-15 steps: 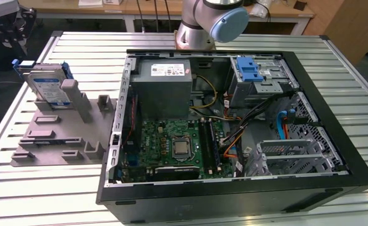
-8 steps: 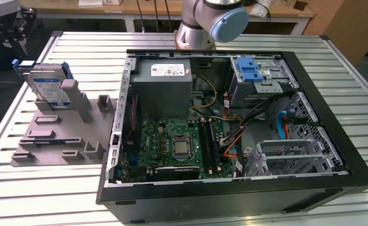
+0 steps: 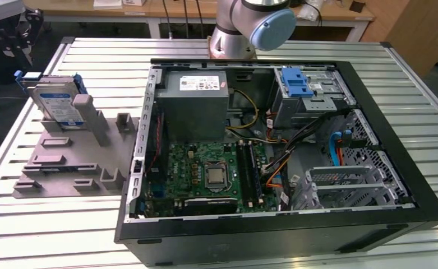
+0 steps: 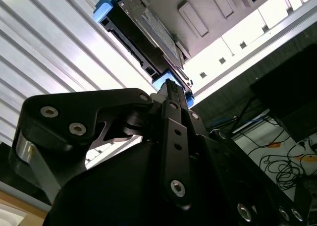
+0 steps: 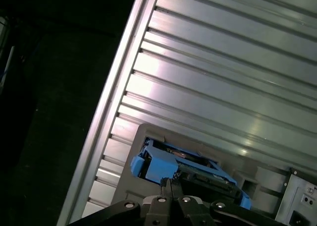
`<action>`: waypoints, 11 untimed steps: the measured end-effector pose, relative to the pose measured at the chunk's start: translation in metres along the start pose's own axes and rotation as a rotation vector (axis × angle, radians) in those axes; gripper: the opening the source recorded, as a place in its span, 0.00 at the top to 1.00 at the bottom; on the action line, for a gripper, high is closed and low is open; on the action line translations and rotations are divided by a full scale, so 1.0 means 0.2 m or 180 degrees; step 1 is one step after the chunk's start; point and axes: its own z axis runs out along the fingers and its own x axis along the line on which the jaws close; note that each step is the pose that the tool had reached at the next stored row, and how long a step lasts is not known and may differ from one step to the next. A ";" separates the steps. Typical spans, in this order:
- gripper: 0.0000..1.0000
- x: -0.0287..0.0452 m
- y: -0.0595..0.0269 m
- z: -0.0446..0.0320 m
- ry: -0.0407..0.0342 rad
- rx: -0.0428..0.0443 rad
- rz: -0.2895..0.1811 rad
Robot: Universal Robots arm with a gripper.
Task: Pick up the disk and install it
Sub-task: 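Pick up the disk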
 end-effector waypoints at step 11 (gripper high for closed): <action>0.89 0.000 0.000 0.000 0.0001 0.0001 -0.0092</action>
